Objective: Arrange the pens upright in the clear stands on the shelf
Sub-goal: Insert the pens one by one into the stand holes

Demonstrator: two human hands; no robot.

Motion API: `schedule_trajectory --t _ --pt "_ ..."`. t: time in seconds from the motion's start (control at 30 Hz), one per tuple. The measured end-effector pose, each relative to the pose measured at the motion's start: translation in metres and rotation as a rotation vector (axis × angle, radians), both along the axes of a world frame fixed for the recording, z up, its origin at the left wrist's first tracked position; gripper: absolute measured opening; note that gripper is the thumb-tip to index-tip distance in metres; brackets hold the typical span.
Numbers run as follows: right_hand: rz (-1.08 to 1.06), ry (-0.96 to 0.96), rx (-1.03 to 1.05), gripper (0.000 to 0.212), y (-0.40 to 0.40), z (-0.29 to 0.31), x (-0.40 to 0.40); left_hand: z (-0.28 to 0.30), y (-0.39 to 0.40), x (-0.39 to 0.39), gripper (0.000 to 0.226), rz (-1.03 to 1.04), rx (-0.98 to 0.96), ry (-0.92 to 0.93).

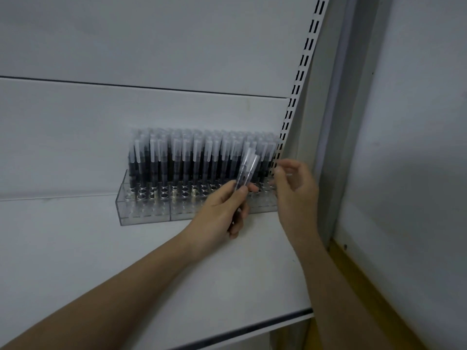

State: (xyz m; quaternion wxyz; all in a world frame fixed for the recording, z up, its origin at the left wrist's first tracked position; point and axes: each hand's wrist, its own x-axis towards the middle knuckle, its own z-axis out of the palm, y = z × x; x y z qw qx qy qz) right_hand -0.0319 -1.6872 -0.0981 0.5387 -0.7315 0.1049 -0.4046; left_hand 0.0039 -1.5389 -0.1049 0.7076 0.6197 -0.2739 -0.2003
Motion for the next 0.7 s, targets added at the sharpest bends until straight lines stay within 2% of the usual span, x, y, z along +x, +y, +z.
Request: schedule_trajectory --t 0.07,0.23,0.33,0.47,0.57,0.7 --pt "0.131 -0.004 0.142 0.011 0.013 -0.009 -0.008 -0.002 -0.001 0.001 0.028 -0.021 0.017 -0.005" --pt "0.288 0.084 0.244 0.016 0.015 -0.02 -0.007 -0.003 0.0 0.001 0.024 -0.085 0.043 0.06" --pt "0.297 0.083 0.277 0.012 0.013 -0.023 -0.009 -0.006 -0.003 -0.001 0.026 -0.103 0.062 0.086" --pt "0.289 0.092 0.276 0.019 0.012 -0.024 -0.012 -0.009 -0.004 -0.002 0.02 -0.104 0.071 0.053" --pt "0.264 0.092 0.319 0.01 0.009 -0.024 -0.012 -0.008 -0.004 -0.003 0.019 -0.099 0.095 0.025" --pt "0.225 0.063 0.413 0.017 0.004 -0.024 -0.011 -0.009 -0.003 -0.002 0.018 -0.101 0.085 0.04"
